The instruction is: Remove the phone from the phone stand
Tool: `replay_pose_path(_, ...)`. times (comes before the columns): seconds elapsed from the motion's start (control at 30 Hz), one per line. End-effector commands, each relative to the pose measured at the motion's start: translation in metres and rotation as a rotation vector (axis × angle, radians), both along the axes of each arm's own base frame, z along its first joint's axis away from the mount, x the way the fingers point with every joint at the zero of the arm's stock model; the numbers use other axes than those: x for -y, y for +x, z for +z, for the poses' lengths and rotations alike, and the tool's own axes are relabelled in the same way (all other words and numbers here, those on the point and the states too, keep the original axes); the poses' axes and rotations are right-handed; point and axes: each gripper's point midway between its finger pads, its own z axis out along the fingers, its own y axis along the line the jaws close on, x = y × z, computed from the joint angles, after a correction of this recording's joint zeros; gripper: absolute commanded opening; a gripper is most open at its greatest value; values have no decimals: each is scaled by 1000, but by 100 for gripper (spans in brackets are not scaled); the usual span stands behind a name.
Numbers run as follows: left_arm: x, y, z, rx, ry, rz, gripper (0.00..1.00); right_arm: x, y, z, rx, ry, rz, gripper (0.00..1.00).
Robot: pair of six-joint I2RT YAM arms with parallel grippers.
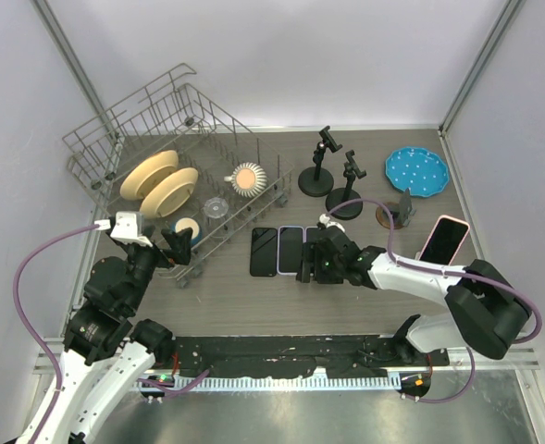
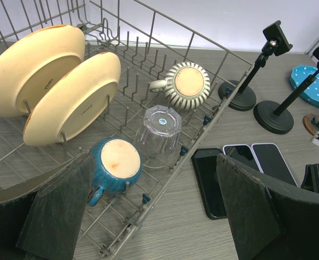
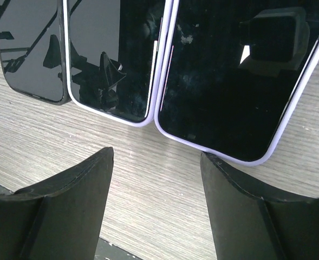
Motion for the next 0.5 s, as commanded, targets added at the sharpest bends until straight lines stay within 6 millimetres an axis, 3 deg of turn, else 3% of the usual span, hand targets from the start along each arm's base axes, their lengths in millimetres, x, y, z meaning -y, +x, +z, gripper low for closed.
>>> replay_pose_path(0.0, 3, 2, 10, 40, -11, -12, 99, -5, 18, 5, 49, -8, -34, 71)
replay_pose_path(0.27, 2, 1, 11, 44, -13, -10, 99, -7, 15, 13, 45, 1, -12, 71)
replay_pose_path(0.47, 2, 0, 12, 46, -16, -11, 99, 4, 22, 50, 111, -61, 16, 72)
